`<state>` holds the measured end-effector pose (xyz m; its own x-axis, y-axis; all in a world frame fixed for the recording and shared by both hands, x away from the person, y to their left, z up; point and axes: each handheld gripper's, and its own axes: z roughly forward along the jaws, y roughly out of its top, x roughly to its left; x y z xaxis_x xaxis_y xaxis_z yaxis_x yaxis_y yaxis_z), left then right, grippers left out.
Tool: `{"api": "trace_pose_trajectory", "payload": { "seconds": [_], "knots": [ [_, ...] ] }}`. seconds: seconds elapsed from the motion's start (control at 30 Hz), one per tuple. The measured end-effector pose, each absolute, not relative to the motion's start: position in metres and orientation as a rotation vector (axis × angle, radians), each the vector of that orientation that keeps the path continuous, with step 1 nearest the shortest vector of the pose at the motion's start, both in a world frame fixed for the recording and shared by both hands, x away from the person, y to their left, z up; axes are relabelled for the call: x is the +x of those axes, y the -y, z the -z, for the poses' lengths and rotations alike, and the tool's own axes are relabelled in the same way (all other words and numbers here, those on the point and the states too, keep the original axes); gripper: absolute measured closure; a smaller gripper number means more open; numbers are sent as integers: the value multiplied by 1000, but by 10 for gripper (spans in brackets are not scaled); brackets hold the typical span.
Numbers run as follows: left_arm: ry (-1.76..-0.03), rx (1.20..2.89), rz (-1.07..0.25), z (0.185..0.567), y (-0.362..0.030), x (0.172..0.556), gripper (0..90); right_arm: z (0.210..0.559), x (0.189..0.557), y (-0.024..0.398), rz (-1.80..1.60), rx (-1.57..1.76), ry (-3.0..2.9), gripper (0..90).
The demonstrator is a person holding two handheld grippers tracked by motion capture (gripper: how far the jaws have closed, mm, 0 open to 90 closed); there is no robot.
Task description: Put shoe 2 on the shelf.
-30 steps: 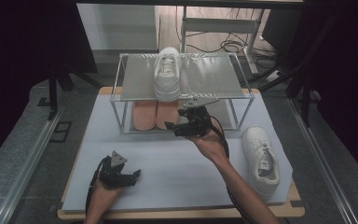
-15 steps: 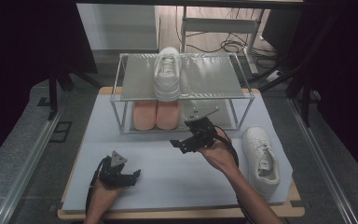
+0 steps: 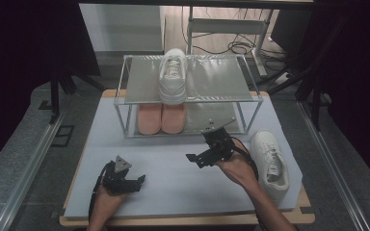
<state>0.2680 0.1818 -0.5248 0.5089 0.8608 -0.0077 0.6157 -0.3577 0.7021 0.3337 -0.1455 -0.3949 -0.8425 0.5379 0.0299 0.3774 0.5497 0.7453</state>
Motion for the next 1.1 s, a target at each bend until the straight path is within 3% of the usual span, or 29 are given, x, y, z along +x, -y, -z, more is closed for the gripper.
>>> {"api": "trace_pose_trajectory", "payload": {
  "seconds": [0.2,0.63,0.83,0.97,1.07,1.1],
  "knots": [
    [-1201,2099,-486,525,-182,268,144,398,327,163,-1129,830,-2559,58],
    [-1201,2100,-486,525,-182,268,144,397,314,184,-1070,883,-2567,83],
    [-1201,2099,-485,525,-182,268,144,399,309,195,-1043,929,-2544,145],
    [-1202,2098,-485,525,-182,268,144,400,306,207,-1041,968,-2529,283],
    [-1201,2099,-486,525,-182,268,144,400,305,212,-1041,979,-2519,332],
    [-1201,2098,-486,525,-182,268,144,400,303,219,-1035,991,-2497,401]
  ]
}}
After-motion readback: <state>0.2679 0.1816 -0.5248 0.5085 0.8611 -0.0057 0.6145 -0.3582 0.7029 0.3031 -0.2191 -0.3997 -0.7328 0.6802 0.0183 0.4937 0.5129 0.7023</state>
